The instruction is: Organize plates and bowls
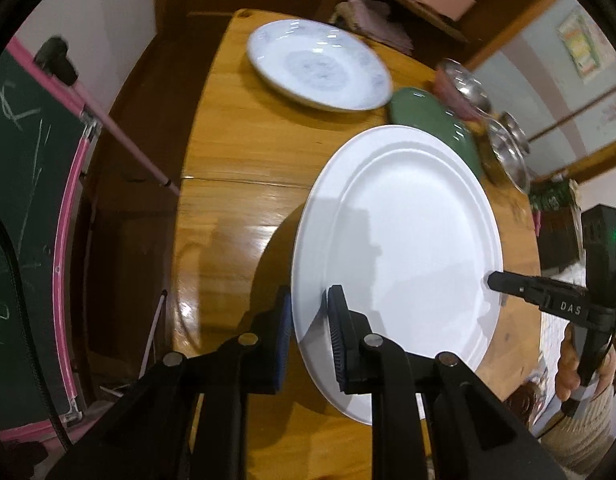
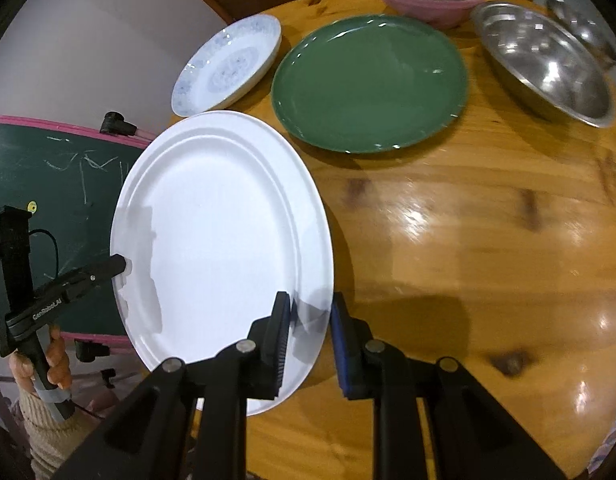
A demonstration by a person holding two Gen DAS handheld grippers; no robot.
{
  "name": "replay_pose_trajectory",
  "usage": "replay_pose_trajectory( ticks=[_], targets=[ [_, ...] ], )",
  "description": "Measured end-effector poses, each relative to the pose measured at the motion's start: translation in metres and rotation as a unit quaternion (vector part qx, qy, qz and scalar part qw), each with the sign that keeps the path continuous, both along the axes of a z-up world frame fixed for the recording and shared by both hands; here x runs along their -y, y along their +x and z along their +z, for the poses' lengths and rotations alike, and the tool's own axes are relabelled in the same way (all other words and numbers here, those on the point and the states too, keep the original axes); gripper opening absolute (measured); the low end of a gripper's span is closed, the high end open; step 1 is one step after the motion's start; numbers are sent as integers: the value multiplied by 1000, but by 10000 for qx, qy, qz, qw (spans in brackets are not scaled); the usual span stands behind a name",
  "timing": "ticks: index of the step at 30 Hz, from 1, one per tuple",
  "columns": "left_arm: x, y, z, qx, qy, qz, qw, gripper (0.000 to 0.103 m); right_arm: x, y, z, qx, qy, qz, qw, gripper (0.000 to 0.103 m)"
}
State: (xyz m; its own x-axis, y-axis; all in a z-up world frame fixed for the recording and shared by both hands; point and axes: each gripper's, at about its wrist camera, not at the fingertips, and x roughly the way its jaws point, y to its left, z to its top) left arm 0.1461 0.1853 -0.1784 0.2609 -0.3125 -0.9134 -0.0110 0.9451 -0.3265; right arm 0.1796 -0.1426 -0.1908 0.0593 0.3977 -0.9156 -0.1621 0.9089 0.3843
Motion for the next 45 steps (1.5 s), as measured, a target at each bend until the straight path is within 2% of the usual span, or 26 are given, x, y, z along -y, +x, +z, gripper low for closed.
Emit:
replay_pose_trajectory(
  ticks=[4,8,13,20,30,43,45],
  targets=[
    [21,-18,9,35,-8,-228,9997,16,17,-23,11,36,-93,-46,9999,20],
    [43,-40,4,-30,4,-435,9991,16,37,-49,11,-10,-148,-100,9998,20],
    [63,-60,-14,-159,111,-610,9979,16,51,-74,-4,-134,-265,-170,9994,20],
    [66,-71,-41,-450,163,-532,9974,17,64,-96,-35,-551,-172,-268,9980,20],
    [57,-71,-59,-587,328,-377,9970,17,55,-99,-46,-672,-128,-123,9976,23],
    [59,-69,-67,-681,389,-514,9956,19,50,-97,-49,-749,-247,-139,9968,23],
    [59,-69,-67,-697,341,-521,9956,23,48,-97,-49,-776,-181,-152,9967,31]
  ],
)
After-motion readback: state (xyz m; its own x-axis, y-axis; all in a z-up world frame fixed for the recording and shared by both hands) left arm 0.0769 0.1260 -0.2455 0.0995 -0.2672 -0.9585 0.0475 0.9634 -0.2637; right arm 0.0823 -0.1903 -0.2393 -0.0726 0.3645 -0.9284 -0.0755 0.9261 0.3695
